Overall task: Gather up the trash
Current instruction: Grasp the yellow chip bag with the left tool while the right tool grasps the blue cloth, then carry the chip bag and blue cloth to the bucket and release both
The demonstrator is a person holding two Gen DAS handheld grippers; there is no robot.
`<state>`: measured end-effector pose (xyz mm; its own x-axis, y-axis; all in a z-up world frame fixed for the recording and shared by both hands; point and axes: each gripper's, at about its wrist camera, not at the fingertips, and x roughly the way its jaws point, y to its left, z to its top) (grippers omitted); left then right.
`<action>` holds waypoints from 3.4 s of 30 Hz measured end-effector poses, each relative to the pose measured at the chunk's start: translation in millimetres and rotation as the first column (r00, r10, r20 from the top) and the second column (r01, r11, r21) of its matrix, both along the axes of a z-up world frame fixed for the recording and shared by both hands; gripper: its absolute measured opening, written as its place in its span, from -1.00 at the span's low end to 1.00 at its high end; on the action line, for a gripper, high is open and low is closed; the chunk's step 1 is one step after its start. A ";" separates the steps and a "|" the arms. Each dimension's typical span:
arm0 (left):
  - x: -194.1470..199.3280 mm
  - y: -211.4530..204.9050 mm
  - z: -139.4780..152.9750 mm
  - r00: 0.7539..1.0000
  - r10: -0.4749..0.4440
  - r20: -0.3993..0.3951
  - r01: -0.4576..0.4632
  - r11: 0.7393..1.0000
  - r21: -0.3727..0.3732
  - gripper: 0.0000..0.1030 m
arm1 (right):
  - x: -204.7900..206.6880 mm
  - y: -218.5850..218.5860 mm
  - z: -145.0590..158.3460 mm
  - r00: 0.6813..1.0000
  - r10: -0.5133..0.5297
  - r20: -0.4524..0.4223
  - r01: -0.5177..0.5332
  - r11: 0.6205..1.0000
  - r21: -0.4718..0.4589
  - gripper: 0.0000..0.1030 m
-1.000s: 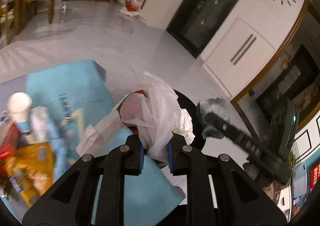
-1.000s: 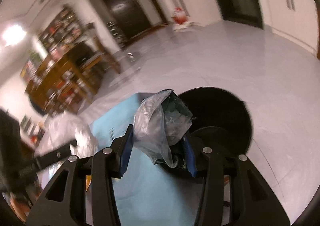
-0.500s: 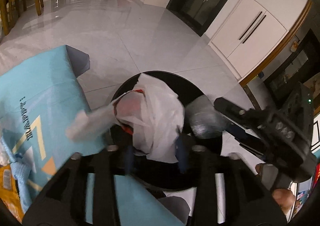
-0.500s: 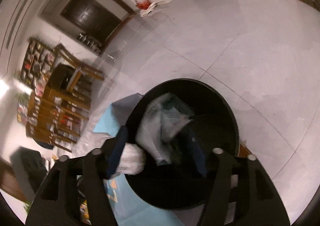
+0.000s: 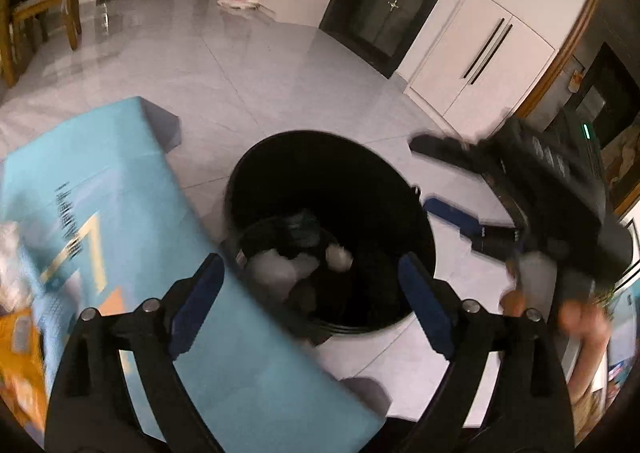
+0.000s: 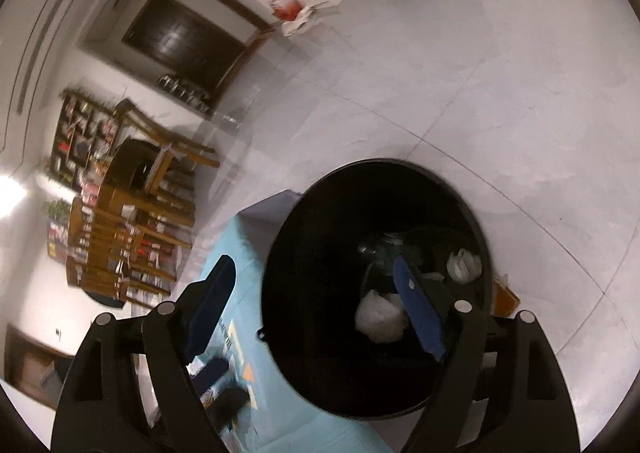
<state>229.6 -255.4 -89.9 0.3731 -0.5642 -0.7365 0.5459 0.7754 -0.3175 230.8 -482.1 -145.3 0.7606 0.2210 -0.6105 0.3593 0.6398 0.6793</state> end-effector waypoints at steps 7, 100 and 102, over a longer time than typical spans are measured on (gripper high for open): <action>-57.6 76.5 6.3 0.998 0.036 0.049 -0.035 0.999 -0.023 0.79 | 11.4 60.3 17.4 0.982 0.184 0.033 -0.182 0.981 -0.069 0.56; -77.4 193.7 29.5 0.956 0.292 -0.037 -0.294 0.948 -0.119 -0.73 | -46.0 83.3 35.5 0.971 0.224 0.087 -0.199 0.952 -0.231 -0.35; -66.7 174.8 30.4 0.964 0.263 -0.041 -0.266 0.956 -0.122 -0.73 | -50.5 63.9 33.3 0.981 0.170 0.091 -0.148 0.968 -0.205 -0.35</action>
